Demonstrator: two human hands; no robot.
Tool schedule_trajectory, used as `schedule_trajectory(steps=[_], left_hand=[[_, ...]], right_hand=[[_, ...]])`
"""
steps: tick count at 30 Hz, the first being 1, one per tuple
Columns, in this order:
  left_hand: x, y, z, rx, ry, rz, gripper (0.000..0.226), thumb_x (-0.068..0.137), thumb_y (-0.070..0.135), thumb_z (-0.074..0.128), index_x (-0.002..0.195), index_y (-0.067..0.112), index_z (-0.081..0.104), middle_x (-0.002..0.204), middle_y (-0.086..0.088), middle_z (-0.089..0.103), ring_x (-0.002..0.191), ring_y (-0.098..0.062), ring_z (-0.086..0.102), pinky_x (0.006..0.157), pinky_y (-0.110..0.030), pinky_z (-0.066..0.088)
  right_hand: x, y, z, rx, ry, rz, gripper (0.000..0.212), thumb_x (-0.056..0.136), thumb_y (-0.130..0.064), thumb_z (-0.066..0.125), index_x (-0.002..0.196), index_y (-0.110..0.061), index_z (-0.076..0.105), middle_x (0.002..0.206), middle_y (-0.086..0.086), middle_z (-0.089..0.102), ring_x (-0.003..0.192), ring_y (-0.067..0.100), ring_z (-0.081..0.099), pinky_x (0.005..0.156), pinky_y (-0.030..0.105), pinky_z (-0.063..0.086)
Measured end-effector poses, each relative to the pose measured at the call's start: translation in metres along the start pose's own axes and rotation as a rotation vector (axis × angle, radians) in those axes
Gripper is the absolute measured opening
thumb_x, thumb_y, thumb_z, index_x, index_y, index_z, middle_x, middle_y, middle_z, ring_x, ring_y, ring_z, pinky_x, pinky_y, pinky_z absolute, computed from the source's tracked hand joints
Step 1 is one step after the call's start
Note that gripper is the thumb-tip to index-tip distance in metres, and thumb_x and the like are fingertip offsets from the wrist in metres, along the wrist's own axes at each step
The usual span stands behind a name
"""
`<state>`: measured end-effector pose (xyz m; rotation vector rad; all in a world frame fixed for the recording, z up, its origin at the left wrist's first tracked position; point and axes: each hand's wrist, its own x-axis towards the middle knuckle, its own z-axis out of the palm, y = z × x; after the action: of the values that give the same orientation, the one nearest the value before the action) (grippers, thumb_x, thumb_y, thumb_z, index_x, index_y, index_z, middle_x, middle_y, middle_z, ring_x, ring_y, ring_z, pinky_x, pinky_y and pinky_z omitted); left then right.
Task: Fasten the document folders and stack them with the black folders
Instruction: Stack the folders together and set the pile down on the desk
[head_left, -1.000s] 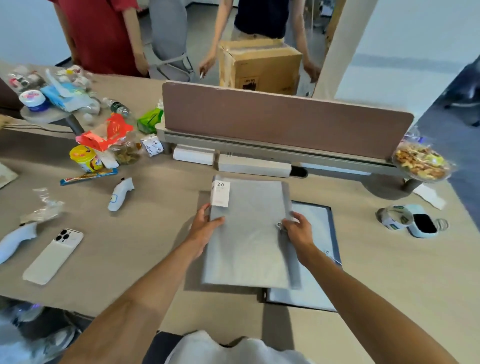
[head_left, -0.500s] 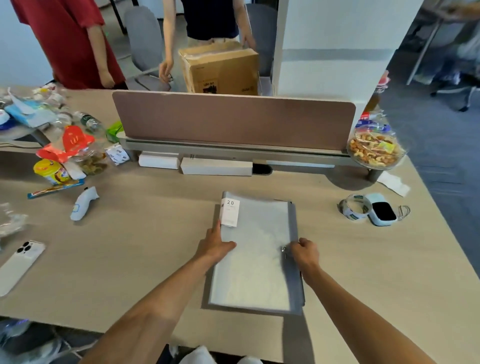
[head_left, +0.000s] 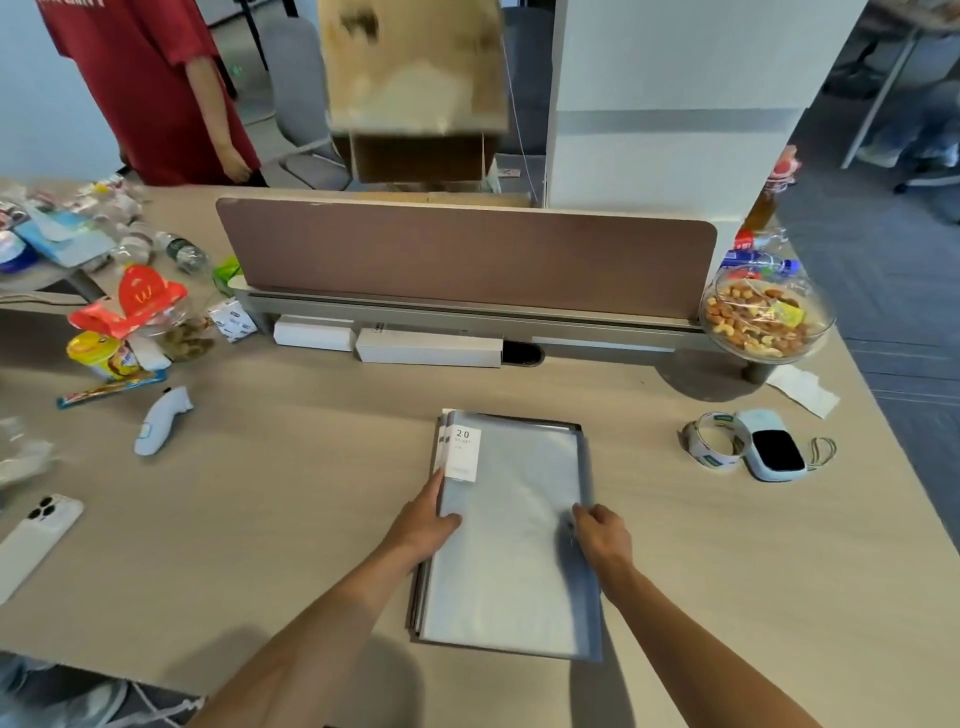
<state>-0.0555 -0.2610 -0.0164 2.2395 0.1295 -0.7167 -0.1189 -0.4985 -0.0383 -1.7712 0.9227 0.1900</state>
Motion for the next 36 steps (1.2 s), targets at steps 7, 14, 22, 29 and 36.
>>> schedule_trajectory(steps=[7,14,22,29,36], left_hand=[[0.015,-0.002,0.009,-0.254,-0.023,-0.163,0.055,0.067,0.028,0.078,0.112,0.024,0.045,0.118,-0.002,0.063,0.103,-0.021,0.063,0.095,-0.035,0.051],[0.019,0.005,0.008,-0.296,0.034,-0.222,0.065,0.072,0.031,0.078,0.122,0.012,0.042,0.119,-0.003,0.044,0.102,-0.024,0.058,0.087,-0.033,0.050],[0.027,0.002,-0.004,-0.537,-0.044,-0.275,0.040,0.061,0.030,0.084,0.090,0.015,0.062,0.090,-0.009,0.074,0.081,-0.027,0.072,0.079,-0.038,0.059],[0.024,0.012,-0.010,-0.569,-0.073,-0.235,0.065,0.046,0.035,0.082,0.102,0.014,0.057,0.094,-0.011,0.073,0.084,-0.029,0.073,0.081,-0.046,0.060],[0.014,0.023,-0.032,-0.562,-0.066,-0.079,0.065,0.046,0.032,0.077,0.109,0.029,0.064,0.095,-0.004,0.076,0.088,-0.031,0.072,0.087,-0.054,0.056]], right_hand=[[-0.005,0.001,0.011,-0.111,0.036,-0.037,0.023,0.084,-0.022,0.061,0.084,0.000,0.061,0.081,0.018,0.065,0.077,0.035,0.060,0.069,0.038,0.049],[-0.004,0.001,0.015,-0.124,0.070,-0.066,0.031,0.083,-0.022,0.063,0.094,0.006,0.065,0.088,0.022,0.068,0.083,0.039,0.062,0.074,0.040,0.051],[0.006,0.015,0.015,-0.050,0.002,0.004,0.029,0.076,-0.031,0.061,0.093,-0.008,0.068,0.080,0.009,0.068,0.076,0.026,0.062,0.066,0.029,0.044],[0.005,0.004,0.000,0.140,-0.107,0.086,0.048,0.083,-0.010,0.067,0.129,-0.008,0.054,0.101,0.008,0.063,0.082,0.018,0.061,0.069,0.025,0.049],[-0.010,-0.009,0.001,0.308,-0.121,0.052,0.069,0.082,-0.024,0.074,0.137,-0.006,0.036,0.115,0.010,0.060,0.086,0.022,0.061,0.077,0.033,0.046]])
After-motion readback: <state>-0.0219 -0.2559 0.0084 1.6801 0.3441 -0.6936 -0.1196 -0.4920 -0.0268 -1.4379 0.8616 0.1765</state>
